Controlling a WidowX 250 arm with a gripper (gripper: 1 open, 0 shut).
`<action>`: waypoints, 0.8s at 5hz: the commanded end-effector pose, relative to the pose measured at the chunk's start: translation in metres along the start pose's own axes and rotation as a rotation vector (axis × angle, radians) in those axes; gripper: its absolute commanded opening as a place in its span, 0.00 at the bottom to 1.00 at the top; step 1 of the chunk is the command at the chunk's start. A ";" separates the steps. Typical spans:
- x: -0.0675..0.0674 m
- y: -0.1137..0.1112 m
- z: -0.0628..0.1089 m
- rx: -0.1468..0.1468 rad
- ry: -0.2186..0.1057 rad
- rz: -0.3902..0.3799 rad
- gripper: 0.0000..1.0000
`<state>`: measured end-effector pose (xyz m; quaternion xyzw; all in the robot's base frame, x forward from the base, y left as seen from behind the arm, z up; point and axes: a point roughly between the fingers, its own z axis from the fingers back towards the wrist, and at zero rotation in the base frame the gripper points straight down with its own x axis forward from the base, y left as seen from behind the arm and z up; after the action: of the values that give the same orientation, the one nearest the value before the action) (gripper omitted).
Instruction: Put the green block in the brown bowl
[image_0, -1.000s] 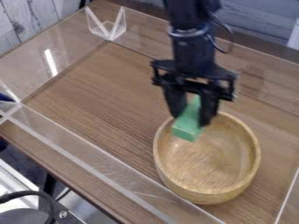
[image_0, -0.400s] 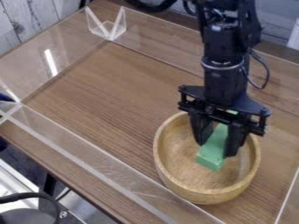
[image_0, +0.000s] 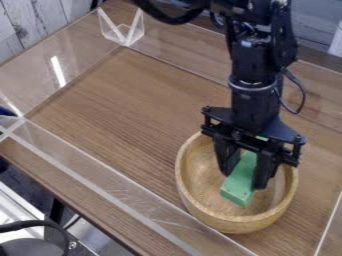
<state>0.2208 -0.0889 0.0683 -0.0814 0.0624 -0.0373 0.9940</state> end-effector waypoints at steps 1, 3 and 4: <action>0.001 -0.003 0.004 0.002 -0.021 -0.016 0.00; -0.003 -0.002 0.002 0.008 -0.006 -0.017 0.00; -0.004 -0.002 0.002 0.009 -0.001 -0.018 0.00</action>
<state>0.2129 -0.0886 0.0645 -0.0757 0.0753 -0.0412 0.9934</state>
